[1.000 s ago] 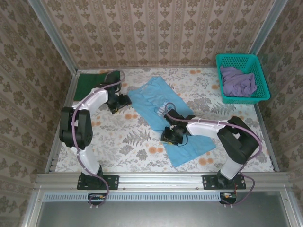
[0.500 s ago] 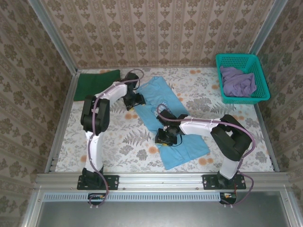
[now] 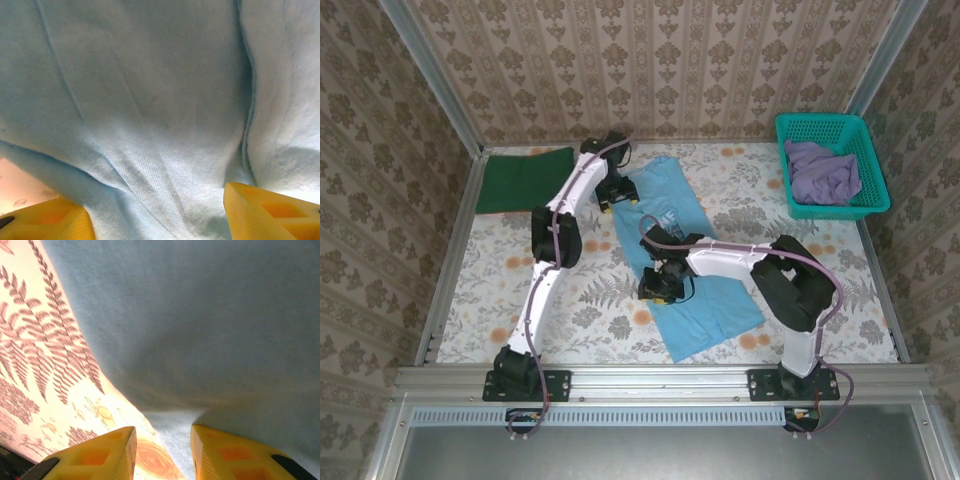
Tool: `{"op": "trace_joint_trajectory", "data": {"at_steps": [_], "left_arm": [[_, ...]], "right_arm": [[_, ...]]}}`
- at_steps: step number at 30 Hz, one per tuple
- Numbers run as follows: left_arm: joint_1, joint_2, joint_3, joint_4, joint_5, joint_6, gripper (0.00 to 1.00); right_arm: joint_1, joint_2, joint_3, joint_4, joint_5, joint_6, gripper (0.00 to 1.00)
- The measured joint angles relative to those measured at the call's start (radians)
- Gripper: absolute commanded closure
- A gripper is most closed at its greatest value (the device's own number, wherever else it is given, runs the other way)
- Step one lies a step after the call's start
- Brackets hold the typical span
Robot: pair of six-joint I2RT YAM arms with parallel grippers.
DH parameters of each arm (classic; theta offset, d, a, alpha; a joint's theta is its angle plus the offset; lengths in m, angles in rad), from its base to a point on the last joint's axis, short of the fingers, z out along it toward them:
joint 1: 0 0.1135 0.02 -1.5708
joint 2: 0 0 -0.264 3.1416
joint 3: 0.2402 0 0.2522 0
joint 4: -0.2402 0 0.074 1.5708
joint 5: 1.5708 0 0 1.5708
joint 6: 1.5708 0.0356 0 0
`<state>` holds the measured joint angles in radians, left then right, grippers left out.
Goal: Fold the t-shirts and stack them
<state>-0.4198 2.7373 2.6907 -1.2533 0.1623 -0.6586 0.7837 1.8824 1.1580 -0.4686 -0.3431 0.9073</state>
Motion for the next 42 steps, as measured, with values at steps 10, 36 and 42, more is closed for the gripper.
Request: {"op": "trace_joint_trajectory", "data": {"at_steps": [10, 36, 42], "left_arm": [[0.009, 0.052, 0.024, 0.486, 0.082, -0.002, 0.32], [0.14, -0.894, -0.895, 0.571, 0.141, 0.1, 0.2], [0.024, -1.051, -1.333, 0.539, 0.28, 0.113, 0.33]], "right_arm": [[0.014, 0.074, 0.133, 0.01, -0.01, 0.012, 0.62], [-0.303, -0.531, -0.171, -0.055, 0.05, -0.07, 0.39], [-0.411, -0.637, -0.354, -0.262, 0.093, -0.163, 0.4]]}}
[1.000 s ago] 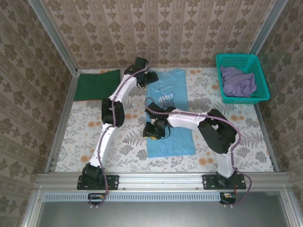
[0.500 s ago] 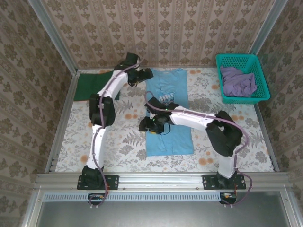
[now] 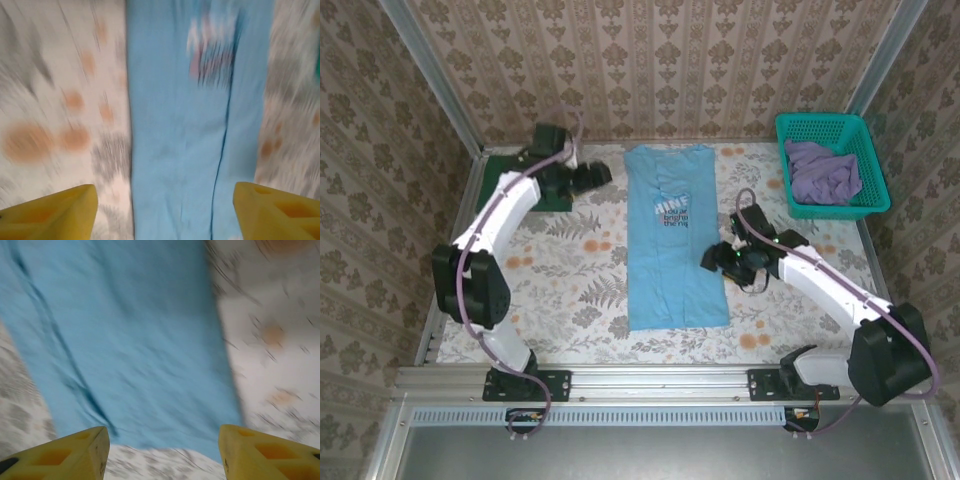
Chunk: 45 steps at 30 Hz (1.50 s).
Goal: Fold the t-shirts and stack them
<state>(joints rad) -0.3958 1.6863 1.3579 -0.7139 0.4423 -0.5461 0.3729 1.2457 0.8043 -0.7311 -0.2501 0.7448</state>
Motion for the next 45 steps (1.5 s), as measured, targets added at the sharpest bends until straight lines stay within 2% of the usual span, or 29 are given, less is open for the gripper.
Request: {"op": "trace_joint_trajectory", "data": {"at_steps": [4, 8, 18, 21, 29, 32, 39, 41, 45], "left_arm": [[-0.152, -0.005, -0.266, -0.013, 0.087, -0.016, 0.37], [-0.214, -0.016, -0.414, -0.011, 0.175, -0.038, 0.38], [-0.278, -0.005, -0.47, 0.051, 0.273, -0.037, 0.47], [-0.28, 0.013, -0.47, 0.058, 0.276, -0.033, 0.55], [-0.319, 0.051, -0.46, 0.057, 0.261, -0.023, 0.53], [-0.327, 0.051, -0.458, 0.053, 0.245, -0.014, 0.62], [-0.353, 0.084, -0.436, 0.034, 0.203, 0.008, 1.0], [-0.357, 0.085, -0.425, 0.023, 0.187, 0.011, 1.0], [-0.357, 0.083, -0.415, 0.003, 0.158, 0.01, 1.0]], "right_arm": [[0.0, -0.003, -0.071, -0.04, 0.003, -0.042, 0.45], [0.0, -0.003, -0.162, -0.027, -0.024, -0.043, 0.48], [0.0, 0.006, -0.242, 0.079, -0.105, -0.041, 0.5], [0.0, 0.002, -0.265, 0.123, -0.126, -0.031, 0.51], [0.0, 0.003, -0.278, 0.146, -0.125, -0.008, 0.61], [0.0, 0.011, -0.279, 0.149, -0.125, 0.002, 0.69], [-0.001, 0.016, -0.286, 0.199, -0.127, 0.013, 0.93], [-0.001, 0.015, -0.286, 0.204, -0.128, 0.009, 1.0], [-0.001, -0.02, -0.291, 0.19, -0.129, 0.006, 1.0]]}}
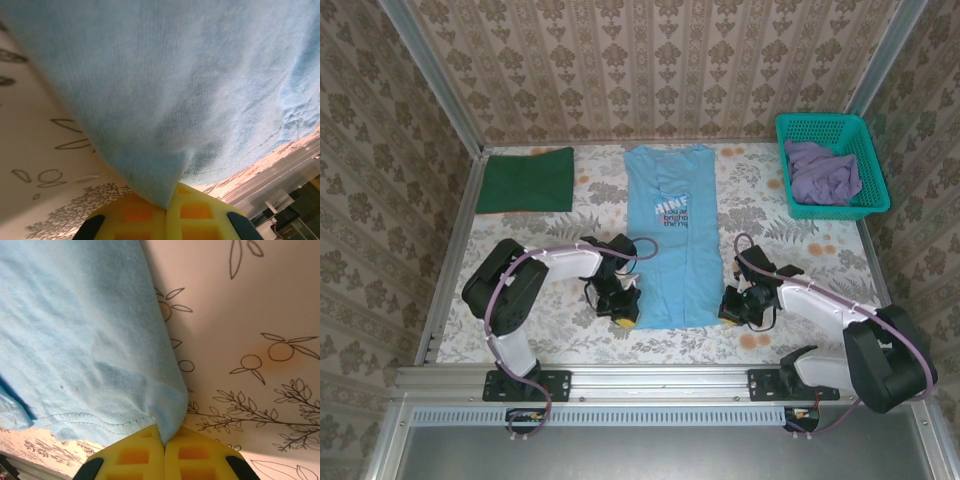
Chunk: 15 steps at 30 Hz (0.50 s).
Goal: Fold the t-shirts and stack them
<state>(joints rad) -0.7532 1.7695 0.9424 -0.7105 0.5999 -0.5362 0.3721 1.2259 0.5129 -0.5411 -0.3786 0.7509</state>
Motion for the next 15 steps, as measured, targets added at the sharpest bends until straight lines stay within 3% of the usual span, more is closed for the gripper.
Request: {"op": "trace_joint_trajectory", "data": {"at_steps": [5, 15], "left_arm": [[0.001, -0.073, -0.05, -0.023, -0.035, 0.002, 1.0], [-0.006, -0.27, -0.168, -0.057, 0.02, -0.026, 1.0]], "right_arm": [[0.013, -0.097, -0.073, -0.017, -0.029, 0.024, 1.0], [0.166, -0.31, -0.144, -0.073, -0.067, 0.18, 1.0]]}}
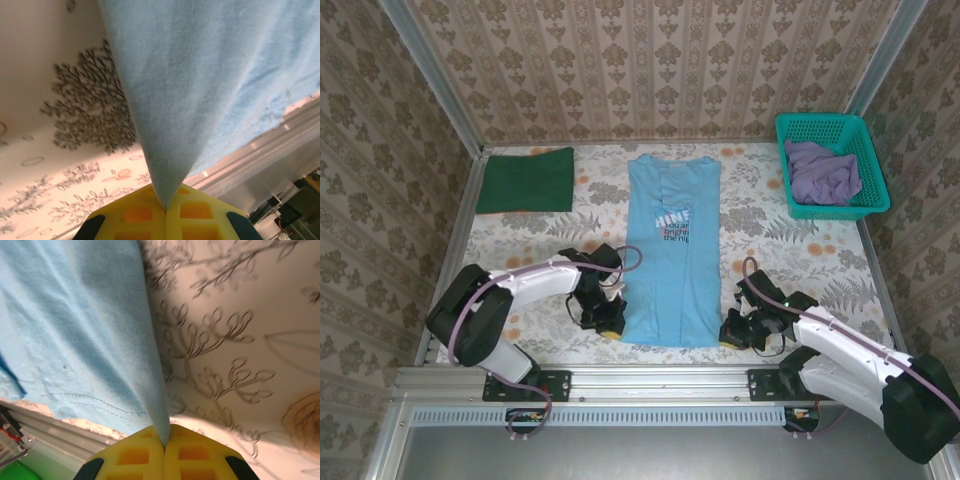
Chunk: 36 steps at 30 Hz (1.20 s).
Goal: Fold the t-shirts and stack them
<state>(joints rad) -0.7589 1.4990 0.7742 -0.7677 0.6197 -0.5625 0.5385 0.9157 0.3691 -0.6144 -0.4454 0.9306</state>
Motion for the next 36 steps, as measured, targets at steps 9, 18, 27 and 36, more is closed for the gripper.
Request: {"op": "trace_joint_trajectory", "data": {"at_steps": [9, 18, 27, 36], "left_arm": [[0.084, -0.055, 0.125, -0.095, 0.053, -0.009, 1.0], [0.262, 0.161, 0.497, -0.1, 0.053, -0.005, 1.0], [0.383, 0.487, 0.829, -0.103, 0.06, -0.006, 1.0], [0.394, 0.679, 1.055, -0.132, 0.076, -0.01, 0.99]], "right_arm": [[-0.042, 0.018, 0.18, -0.105, 0.014, 0.027, 1.0], [-0.249, 0.335, 0.481, -0.057, 0.046, 0.011, 1.0], [-0.355, 0.764, 0.805, -0.005, 0.076, -0.053, 1.0], [-0.406, 0.972, 0.991, -0.021, 0.077, -0.095, 1.0]]}}
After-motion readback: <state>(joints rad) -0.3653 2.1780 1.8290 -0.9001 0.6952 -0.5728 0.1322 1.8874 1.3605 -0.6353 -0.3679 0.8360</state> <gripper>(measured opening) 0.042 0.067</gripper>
